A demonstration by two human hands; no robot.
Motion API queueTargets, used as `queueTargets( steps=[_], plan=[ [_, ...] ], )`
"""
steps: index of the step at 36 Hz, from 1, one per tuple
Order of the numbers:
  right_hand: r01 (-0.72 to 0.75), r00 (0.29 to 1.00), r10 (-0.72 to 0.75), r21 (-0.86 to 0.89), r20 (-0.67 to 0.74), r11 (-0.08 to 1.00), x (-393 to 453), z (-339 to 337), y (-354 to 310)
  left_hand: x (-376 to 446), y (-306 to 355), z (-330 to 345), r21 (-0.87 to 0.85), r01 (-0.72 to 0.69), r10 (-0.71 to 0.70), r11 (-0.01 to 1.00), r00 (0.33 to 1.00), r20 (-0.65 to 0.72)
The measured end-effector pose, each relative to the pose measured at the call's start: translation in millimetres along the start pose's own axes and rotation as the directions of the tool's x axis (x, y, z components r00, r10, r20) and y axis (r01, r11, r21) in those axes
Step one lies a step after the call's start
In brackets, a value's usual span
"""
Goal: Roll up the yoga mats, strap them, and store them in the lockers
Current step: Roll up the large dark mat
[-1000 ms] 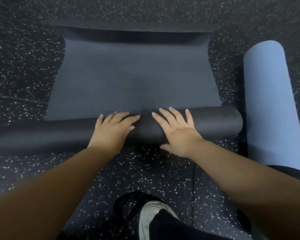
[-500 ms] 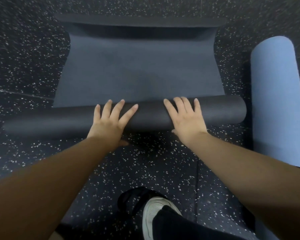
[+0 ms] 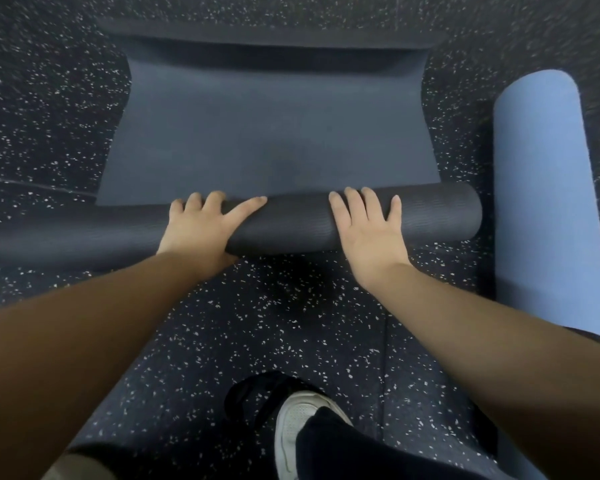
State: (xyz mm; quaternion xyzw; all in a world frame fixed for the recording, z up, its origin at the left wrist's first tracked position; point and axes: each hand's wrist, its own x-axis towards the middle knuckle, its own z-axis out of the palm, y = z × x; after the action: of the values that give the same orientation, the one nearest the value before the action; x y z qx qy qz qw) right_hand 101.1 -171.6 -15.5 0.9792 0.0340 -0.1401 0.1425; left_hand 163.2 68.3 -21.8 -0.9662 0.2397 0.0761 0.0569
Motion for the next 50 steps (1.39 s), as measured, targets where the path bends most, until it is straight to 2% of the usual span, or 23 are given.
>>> queueTargets(
  steps=[3, 7, 11, 14, 16, 23, 30, 35, 41, 47, 50],
  plan=[
    [0.022, 0.999, -0.021, 0.010, -0.042, 1.000, -5, 6, 4, -6, -2, 2, -0.048, -0.010, 0.009, 0.999, 1.000, -0.016],
    [0.053, 0.988, -0.047, 0.037, -0.145, 0.998, -20, 17, 0, -20, 1, 2, -0.098, -0.001, 0.005, 0.995, 0.999, 0.042],
    [0.139, 0.921, -0.064, 0.171, -0.383, 0.975, -41, 35, -17, -37, 6, -3, -0.122, -0.038, 0.056, 0.992, 0.987, 0.149],
    [0.194, 0.872, -0.049, 0.252, -0.486, 0.948, -59, 44, -28, -47, 10, -6, -0.158, -0.079, 0.113, 0.984, 0.970, 0.216],
    [0.215, 0.864, -0.048, 0.281, -0.502, 0.935, -69, 48, -31, -50, 12, -8, -0.181, -0.092, 0.137, 0.979, 0.957, 0.256],
    [0.244, 0.882, -0.062, 0.341, -0.467, 0.908, -78, 46, -30, -49, 9, -9, -0.306, -0.091, 0.216, 0.948, 0.888, 0.406],
    [0.218, 0.916, -0.080, 0.321, -0.394, 0.922, -69, 43, -30, -43, 8, -13, -0.316, -0.086, 0.214, 0.945, 0.892, 0.397],
    [0.188, 0.957, -0.107, 0.294, -0.270, 0.937, -51, 33, -24, -42, 22, -13, -0.365, -0.082, 0.191, 0.928, 0.942, 0.274],
    [0.219, 0.960, -0.165, 0.238, -0.227, 0.946, -34, 23, -16, -47, 38, -4, -0.485, -0.077, 0.114, 0.871, 0.992, 0.046],
    [0.224, 0.971, -0.198, 0.212, -0.134, 0.951, -20, 4, -11, -50, 45, -2, -0.495, -0.093, 0.112, 0.864, 0.994, 0.008],
    [0.173, 0.985, -0.167, 0.170, -0.048, 0.970, -12, -1, -9, -49, 46, -2, -0.470, -0.082, 0.105, 0.879, 0.994, 0.023]
  ],
)
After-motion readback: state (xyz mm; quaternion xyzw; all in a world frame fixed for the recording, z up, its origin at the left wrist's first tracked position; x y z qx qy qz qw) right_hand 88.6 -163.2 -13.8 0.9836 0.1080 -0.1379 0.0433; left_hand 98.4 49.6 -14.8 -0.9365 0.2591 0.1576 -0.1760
